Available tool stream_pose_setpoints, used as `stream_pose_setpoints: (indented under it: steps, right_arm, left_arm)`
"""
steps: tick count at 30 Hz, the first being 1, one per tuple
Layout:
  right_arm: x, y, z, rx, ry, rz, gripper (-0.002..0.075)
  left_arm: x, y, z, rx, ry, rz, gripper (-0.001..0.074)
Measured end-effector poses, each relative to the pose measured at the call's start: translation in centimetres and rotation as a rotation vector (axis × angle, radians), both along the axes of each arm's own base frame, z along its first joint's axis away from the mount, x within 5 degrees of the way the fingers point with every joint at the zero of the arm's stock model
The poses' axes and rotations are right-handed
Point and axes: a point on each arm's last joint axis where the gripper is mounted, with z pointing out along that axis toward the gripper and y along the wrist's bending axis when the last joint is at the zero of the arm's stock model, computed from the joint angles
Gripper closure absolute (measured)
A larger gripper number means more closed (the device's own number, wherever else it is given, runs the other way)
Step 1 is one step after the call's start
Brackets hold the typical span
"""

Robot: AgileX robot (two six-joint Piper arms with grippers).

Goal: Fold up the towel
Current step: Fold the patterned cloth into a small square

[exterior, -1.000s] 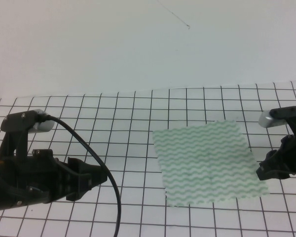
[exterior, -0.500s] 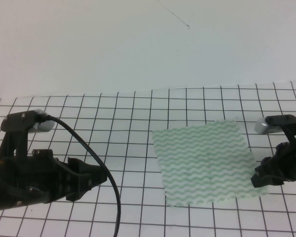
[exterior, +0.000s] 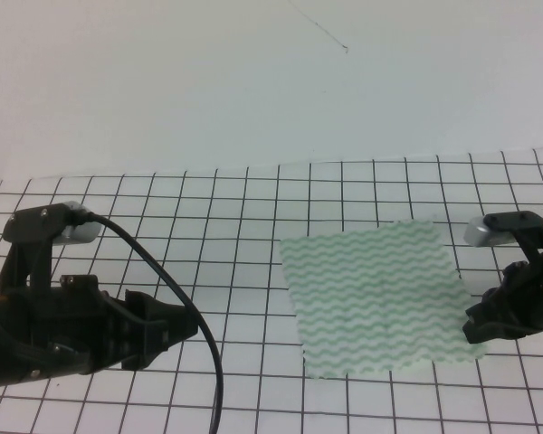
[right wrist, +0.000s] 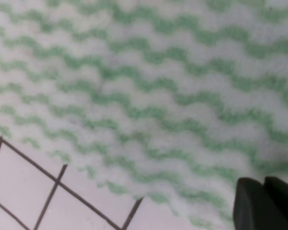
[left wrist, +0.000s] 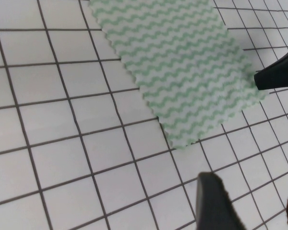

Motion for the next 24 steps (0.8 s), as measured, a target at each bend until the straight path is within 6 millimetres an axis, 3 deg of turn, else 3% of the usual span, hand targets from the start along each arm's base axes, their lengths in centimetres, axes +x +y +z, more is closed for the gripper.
stream_pose_setpoints:
  steps: [15, 21, 24]
  right_arm:
    - [1.6, 0.6, 1.1, 0.091, -0.104, -0.079, 0.0726]
    - [2.2, 1.1, 3.0, 0.096, -0.087, 0.085, 0.0718]
    - [2.2, 0.7, 3.5, 0.038, -0.03, 0.098, 0.066]
  left_arm:
    - [0.0, 0.0, 0.0, -0.001, 0.002, -0.003, 0.0425]
    - [-0.1, 0.0, 0.0, -0.002, 0.006, -0.009, 0.0425]
    - [-0.2, -0.1, 0.0, -0.002, 0.012, -0.02, 0.0425]
